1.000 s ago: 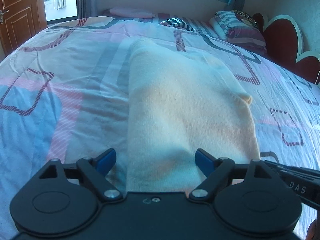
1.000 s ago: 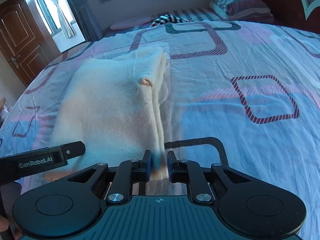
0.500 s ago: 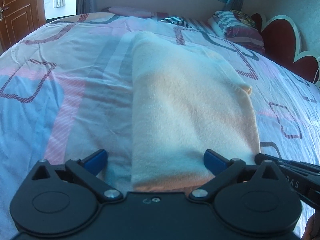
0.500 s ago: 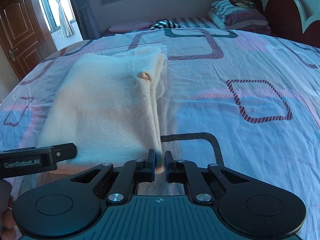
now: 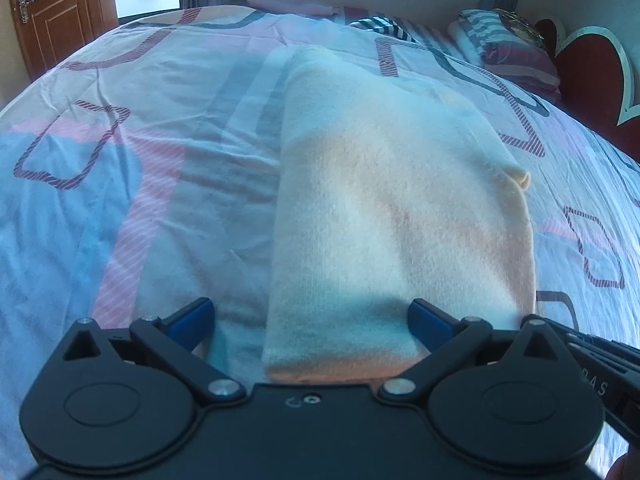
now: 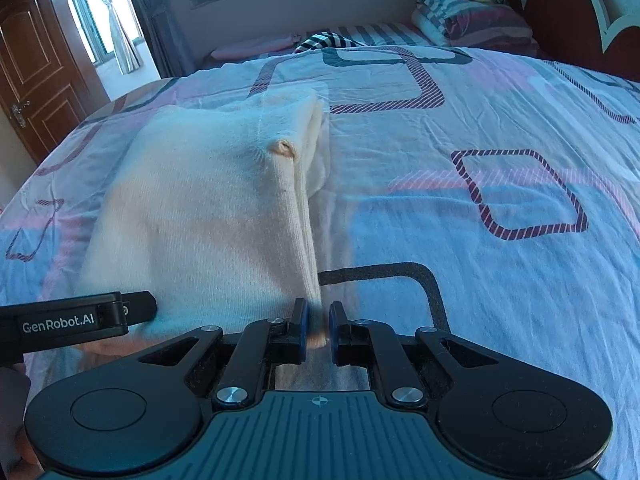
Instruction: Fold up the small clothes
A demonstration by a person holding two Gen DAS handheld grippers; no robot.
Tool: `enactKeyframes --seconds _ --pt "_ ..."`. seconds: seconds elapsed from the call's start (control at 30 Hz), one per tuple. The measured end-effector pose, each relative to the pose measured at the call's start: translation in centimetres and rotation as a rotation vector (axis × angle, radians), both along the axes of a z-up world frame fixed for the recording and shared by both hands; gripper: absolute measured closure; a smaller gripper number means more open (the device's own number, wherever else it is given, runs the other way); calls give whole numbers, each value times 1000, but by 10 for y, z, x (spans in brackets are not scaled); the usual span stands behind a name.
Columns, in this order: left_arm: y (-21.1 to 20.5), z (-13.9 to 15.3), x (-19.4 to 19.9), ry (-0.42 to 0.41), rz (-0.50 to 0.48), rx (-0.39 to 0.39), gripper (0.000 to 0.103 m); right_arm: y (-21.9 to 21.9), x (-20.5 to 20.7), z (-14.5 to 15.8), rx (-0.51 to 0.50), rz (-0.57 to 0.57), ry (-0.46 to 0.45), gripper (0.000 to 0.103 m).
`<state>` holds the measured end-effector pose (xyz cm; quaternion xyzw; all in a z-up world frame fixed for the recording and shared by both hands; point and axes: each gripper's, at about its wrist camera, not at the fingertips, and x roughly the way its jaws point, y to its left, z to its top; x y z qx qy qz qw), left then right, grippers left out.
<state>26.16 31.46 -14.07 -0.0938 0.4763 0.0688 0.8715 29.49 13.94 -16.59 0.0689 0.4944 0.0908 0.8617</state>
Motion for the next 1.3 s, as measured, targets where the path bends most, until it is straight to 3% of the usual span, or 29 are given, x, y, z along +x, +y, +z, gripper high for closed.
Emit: enactKeyframes --seconds 0.1,0.2,0.23,0.27,0.4,0.47,0.63,0.8,0.9,0.97,1.17,1.3 --pt "2 3 -1 2 5 -9 1 -2 0 0 7 5 1 92" --pt "17 7 -10 -48 35 -124 10 -4 0 3 4 1 -2 71" --pt "20 10 -14 -65 78 -119 17 -7 -1 5 12 -6 -1 57" --pt "20 13 -16 -60 92 -75 17 -11 -3 8 28 -16 -2 50" --pt "6 31 -31 -67 79 128 15 -22 -21 22 79 -12 -13 49" --pt "-3 43 -44 -87 61 192 7 -26 -34 32 80 7 -33 49" --pt "-17 77 -87 -131 36 182 3 -37 -73 61 86 63 -90 44" --pt "-50 108 -139 -203 -29 293 1 -46 -113 89 63 147 -155 31" --pt "-68 125 -169 -227 -82 272 1 -53 -140 107 75 191 -185 26" --pt "-76 136 -187 -248 -96 244 1 -58 -155 117 86 207 -196 13" --pt "-91 157 -232 -260 -81 190 1 -77 -204 148 101 214 -241 7" --pt "-101 165 -258 -266 -72 231 1 -95 -238 172 115 186 -294 3"
